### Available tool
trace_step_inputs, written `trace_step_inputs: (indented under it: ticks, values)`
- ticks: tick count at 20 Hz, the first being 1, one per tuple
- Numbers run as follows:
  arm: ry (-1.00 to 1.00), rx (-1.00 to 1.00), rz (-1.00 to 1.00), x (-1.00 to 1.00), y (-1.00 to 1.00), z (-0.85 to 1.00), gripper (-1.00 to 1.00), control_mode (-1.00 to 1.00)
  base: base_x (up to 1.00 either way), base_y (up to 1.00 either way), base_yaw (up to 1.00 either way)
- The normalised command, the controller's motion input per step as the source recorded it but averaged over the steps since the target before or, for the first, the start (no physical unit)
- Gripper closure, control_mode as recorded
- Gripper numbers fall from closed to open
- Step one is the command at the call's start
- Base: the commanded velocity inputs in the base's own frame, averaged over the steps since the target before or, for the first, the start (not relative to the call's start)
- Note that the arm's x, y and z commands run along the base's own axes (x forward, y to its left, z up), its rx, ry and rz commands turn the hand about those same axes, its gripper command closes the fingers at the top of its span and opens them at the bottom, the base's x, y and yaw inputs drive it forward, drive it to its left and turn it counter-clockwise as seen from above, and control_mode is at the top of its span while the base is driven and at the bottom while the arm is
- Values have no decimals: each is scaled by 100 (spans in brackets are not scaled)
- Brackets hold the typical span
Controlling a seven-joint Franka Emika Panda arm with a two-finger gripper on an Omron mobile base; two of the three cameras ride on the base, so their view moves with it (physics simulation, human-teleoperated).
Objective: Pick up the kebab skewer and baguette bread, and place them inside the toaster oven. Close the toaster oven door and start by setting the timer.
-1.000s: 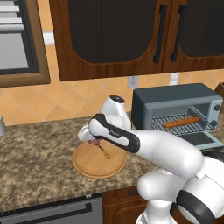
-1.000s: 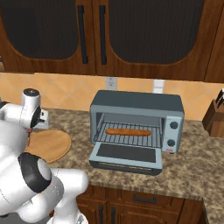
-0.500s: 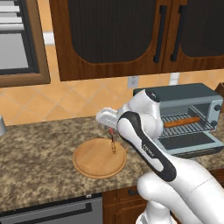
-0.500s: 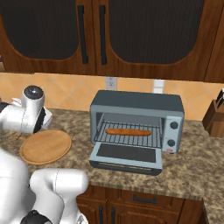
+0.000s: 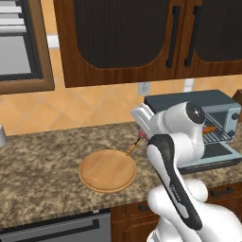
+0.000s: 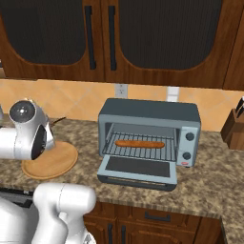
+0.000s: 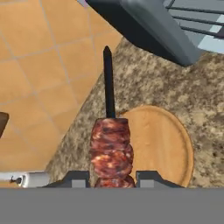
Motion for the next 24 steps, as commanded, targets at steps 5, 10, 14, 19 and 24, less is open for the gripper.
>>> trace_step_inputs:
  ticks: [5,10,14,19,24]
  values:
    - [13,24,-39,-6,-100,46,100,-100,0,0,0]
    - [9,23,-26,-5,-100,36,100,-100,0,0,0]
    - [0,9,-9,0,-100,1,100,-100,0,0,0]
    - [0,0,-5,-8,-89,-2,100,-100,0,0,0]
    - [0,-2,-9,0,-65,-27,100,-100,0,0,0]
